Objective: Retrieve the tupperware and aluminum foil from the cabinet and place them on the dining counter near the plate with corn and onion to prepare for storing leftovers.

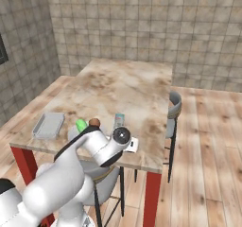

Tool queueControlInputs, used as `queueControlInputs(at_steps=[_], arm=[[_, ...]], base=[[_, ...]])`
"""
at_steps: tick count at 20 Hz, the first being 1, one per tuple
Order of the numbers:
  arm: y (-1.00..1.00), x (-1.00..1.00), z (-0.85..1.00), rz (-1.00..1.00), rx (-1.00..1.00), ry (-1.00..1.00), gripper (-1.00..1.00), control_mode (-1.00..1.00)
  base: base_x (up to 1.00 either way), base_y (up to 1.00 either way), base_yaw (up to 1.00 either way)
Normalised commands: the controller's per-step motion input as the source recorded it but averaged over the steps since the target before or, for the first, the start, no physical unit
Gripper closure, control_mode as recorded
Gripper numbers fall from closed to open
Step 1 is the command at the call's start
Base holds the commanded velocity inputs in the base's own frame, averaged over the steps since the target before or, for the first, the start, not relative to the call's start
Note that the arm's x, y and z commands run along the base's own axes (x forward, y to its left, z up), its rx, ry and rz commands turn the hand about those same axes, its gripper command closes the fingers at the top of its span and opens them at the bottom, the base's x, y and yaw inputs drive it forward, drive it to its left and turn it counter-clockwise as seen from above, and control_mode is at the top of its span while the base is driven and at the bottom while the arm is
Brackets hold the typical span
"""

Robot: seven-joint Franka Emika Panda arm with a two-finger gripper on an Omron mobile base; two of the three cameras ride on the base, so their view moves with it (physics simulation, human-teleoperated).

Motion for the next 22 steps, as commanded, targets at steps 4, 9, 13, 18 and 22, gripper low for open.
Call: queueControlInputs(at_steps=[4,9,13,18,22], arm=[[-0.13,0.00,0.08,-0.04,0.00,-0.01,-1.00,-1.00],[-0.11,-0.14,0.70,0.00,0.00,0.00,-1.00,-1.00],[0.00,-0.32,1.00,0.00,0.00,0.00,-1.00,-1.00],[0.03,-0.60,0.93,0.00,-0.07,0.00,-1.00,-1.00],[0.37,-0.84,0.36,0.00,-0.14,0.00,-1.00,-1.00]], base=[[0.00,0.00,0.00],[0.00,0.00,0.00],[0.00,0.00,0.00],[0.00,0.00,0.00],[0.00,0.00,0.00]])
